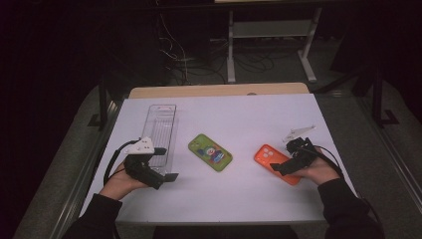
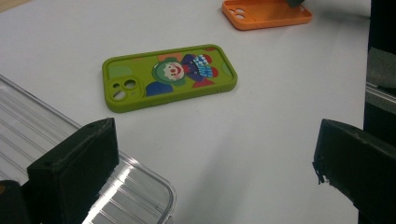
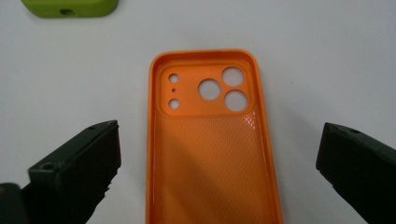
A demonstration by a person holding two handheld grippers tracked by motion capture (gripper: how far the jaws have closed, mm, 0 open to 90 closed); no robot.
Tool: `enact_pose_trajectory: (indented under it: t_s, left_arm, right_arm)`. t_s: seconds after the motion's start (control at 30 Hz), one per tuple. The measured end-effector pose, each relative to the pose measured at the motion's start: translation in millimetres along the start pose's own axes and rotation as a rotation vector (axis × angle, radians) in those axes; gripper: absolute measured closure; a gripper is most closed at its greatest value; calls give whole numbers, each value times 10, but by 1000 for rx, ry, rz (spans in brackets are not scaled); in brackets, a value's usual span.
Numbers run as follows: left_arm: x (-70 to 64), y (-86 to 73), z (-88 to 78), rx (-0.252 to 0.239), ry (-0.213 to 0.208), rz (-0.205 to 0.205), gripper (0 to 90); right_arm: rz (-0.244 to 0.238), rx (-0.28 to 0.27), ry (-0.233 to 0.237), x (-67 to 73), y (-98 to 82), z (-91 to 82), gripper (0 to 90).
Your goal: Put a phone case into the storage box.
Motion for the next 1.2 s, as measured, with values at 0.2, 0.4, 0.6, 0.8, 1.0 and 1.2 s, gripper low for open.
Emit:
enact_pose_trajectory:
  t_s: [0.2,0.4,0.6,0.8,1.0,1.2]
  left_arm:
    - [-1,0,2,0,0,-2,0]
    - [4,-2,3,1,2,0,0]
    - [3,-5,5,6,2,5,0]
    - [2,-5,8,7,1,7,0]
    - [2,-1,11,7,3,10,0]
    - [-2,-1,13,10,3,10,0]
  right_arm:
    - [-29,27,7,15,-40,84,0]
    - [-32,66,20,40,-86,169,0]
    - [-53,83,7,42,-101,216,9]
    - [-61,93,9,32,-125,263,45]
    - [-70,101,12,27,-139,269,98]
    - [-56,101,10,15,-144,254,149]
Point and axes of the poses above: each handheld gripper's, and its own axes: z roughly forward along the jaws, y roughly out of its top, x roughly to its left, the point moved 8 cm from there along z, roughly forward along the jaws, and after that the axes turned 9 degrees about x, right-handed, at the moved point
